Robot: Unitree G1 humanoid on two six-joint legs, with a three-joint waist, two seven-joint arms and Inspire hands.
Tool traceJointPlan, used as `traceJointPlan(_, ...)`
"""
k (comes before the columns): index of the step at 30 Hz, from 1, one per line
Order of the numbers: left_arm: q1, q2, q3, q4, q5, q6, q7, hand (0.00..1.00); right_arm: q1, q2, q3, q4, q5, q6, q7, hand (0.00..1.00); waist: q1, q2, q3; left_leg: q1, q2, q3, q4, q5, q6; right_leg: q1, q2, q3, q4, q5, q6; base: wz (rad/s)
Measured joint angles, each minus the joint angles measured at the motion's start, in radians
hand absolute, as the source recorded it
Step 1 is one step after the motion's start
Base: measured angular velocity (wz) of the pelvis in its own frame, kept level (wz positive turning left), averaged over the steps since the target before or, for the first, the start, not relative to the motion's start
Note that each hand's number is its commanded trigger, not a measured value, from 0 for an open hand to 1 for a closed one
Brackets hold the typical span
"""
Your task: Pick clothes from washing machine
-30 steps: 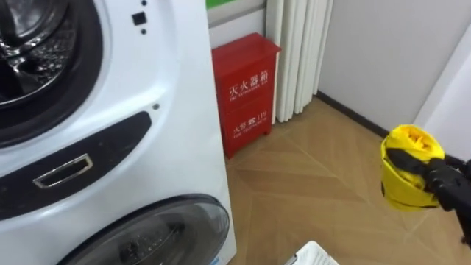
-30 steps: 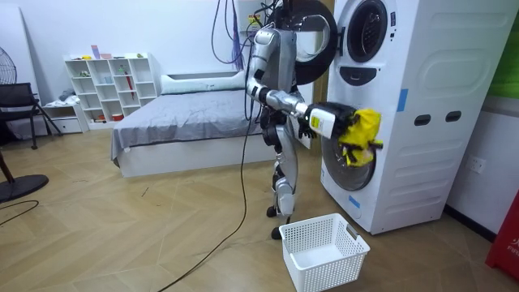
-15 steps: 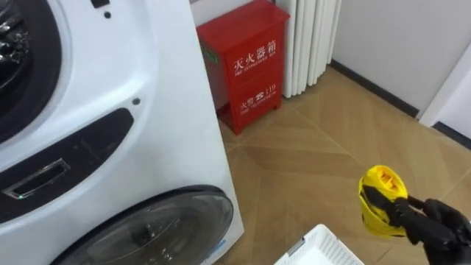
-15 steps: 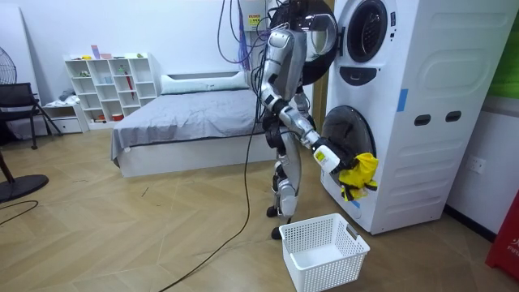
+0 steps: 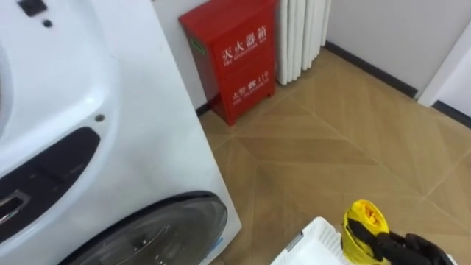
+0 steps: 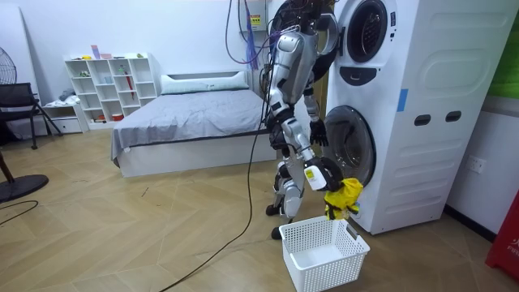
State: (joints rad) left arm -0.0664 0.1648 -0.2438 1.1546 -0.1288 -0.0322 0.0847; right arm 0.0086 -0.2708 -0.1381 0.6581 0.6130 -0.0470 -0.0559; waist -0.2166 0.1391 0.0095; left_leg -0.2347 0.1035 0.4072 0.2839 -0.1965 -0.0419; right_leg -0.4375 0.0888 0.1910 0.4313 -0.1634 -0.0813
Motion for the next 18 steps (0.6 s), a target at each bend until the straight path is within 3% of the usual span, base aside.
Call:
traceJointPlan(3,-0.016,0.0,-0.022,0.006,0.0,-0.017,0.0,0.0,-0.025,0.013,0.005,0.052,0.017,-0.02,-0.029,0.0,0.002,0.002,0.0009,0.003,-0.007,-0.003,-0.018,0.006,-0.002,-0.005,-0.001,0.004,-0.001,0.0,0.0,0.0)
traceJointPlan(9,-0.012,0.0,-0.077,0.017,0.0,-0.018,0.001,0.0,-0.027,0.013,0.069,0.091,0.044,-0.028,-0.035,0.0,0.006,0.024,0.0019,0.009,-0.015,-0.002,-0.035,0.007,0.0,-0.009,-0.003,0.01,-0.001,-0.002,0.005,-0.01)
traceJointPlan(18,0.0,-0.001,-0.094,0.029,-0.036,-0.019,0.0,0.0,-0.026,0.013,0.08,0.113,0.049,-0.042,-0.026,0.0,0.006,0.028,0.0008,0.016,-0.031,-0.002,-0.064,0.025,0.005,-0.017,-0.009,0.02,0.002,-0.004,0.009,-0.02)
